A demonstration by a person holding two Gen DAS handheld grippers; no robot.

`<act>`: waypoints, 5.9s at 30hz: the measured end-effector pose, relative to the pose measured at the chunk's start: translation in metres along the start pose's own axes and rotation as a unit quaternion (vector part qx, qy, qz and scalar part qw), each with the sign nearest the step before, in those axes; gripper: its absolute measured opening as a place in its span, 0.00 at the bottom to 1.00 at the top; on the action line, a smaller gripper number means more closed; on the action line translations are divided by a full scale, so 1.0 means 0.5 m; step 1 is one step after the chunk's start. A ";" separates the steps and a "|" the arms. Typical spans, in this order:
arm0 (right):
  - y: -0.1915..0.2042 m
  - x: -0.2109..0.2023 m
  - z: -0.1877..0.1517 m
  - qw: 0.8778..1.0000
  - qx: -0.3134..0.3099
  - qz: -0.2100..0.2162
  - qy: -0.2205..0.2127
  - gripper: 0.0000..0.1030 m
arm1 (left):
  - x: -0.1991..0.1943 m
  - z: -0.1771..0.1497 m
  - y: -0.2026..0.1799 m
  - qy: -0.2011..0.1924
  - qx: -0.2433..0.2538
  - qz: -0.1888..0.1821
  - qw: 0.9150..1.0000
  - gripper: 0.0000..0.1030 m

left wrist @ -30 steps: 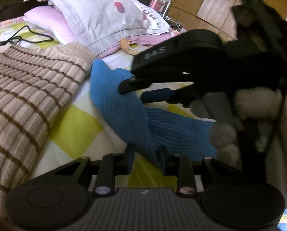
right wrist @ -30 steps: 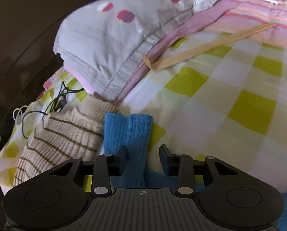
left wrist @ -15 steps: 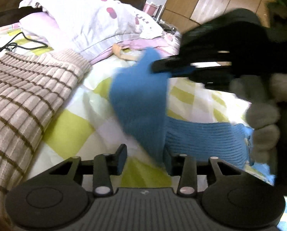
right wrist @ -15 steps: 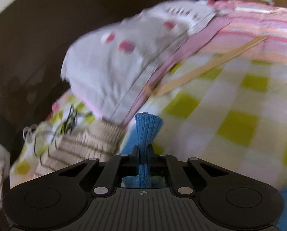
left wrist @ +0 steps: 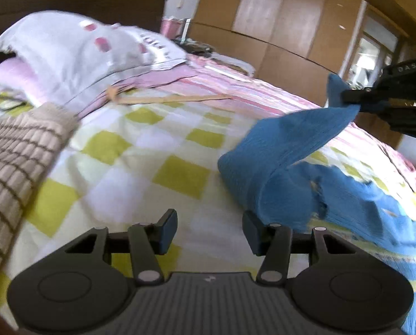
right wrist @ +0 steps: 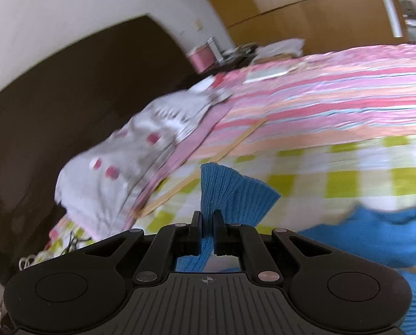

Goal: Fold small clothes

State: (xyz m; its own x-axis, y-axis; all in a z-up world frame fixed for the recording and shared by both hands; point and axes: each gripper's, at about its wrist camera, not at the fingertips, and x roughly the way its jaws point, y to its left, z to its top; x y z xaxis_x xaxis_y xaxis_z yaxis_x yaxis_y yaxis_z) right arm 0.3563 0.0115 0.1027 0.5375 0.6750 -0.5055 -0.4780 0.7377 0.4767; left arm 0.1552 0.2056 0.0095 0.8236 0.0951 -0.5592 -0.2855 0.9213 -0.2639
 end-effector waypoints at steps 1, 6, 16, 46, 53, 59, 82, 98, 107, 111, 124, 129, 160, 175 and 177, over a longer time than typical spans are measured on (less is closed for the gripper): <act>-0.017 -0.018 0.002 1.000 0.005 -0.005 -0.006 0.07 | -0.003 -0.002 -0.015 -0.001 0.007 -0.005 1.000 0.55; -0.108 -0.097 -0.002 0.999 0.032 -0.032 -0.028 0.07 | -0.002 -0.004 -0.100 -0.005 0.056 -0.026 0.998 0.55; -0.277 -0.238 -0.034 0.989 0.083 -0.089 -0.087 0.07 | 0.032 0.011 -0.251 -0.003 0.132 -0.060 0.989 0.55; -0.425 -0.272 -0.194 0.976 0.159 -0.132 -0.074 0.22 | 0.133 -0.030 -0.284 0.012 0.193 0.018 0.981 0.61; -0.439 -0.277 -0.208 0.966 0.167 -0.185 -0.074 0.10 | 0.131 -0.015 -0.227 0.020 0.147 0.031 0.988 0.65; -0.433 -0.282 -0.219 0.969 0.145 -0.186 -0.069 0.10 | 0.105 -0.019 -0.226 0.038 0.159 0.002 0.987 0.64; -0.439 -0.329 -0.216 0.960 0.134 -0.227 -0.094 0.17 | 0.069 -0.022 -0.217 0.037 0.168 0.007 0.985 0.64; -0.426 -0.333 -0.234 0.964 0.116 -0.230 -0.062 0.17 | 0.031 -0.046 -0.192 0.052 0.165 0.001 0.985 0.64; -0.382 -0.338 -0.248 0.971 0.096 -0.210 -0.066 0.17 | -0.003 -0.038 -0.235 0.014 0.200 -0.024 0.979 0.64; -0.379 -0.344 -0.268 0.972 0.109 -0.195 -0.066 0.17 | -0.001 -0.034 -0.306 -0.008 0.238 -0.057 0.970 0.65; -0.420 -0.417 -0.337 0.966 0.163 -0.174 -0.100 0.17 | 0.037 -0.087 -0.566 -0.025 0.351 -0.168 0.921 0.65; -0.435 -0.442 -0.351 0.964 0.165 -0.174 -0.113 0.17 | 0.086 -0.120 -0.661 -0.017 0.375 -0.187 0.908 0.65; -0.307 -0.340 -0.280 0.990 0.028 -0.117 -0.074 0.17 | 0.026 0.153 -0.260 -0.028 -0.001 -0.130 0.991 0.16; -0.069 -0.081 -0.270 0.977 -0.191 -0.091 0.018 0.22 | -0.064 0.226 0.076 -0.128 -0.116 -0.051 0.984 0.15; -0.048 -0.052 -0.275 0.970 -0.224 -0.093 0.024 0.29 | -0.058 0.230 0.090 -0.127 -0.121 -0.054 0.983 0.15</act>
State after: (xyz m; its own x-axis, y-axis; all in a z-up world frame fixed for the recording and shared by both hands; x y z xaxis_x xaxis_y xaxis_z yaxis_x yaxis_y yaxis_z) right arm 0.2583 -0.0215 0.0054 0.6160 0.5213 -0.5905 -0.6352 0.7721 0.0190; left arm 0.1748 0.2876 0.1041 0.9426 0.1207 -0.3113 -0.2721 0.8180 -0.5068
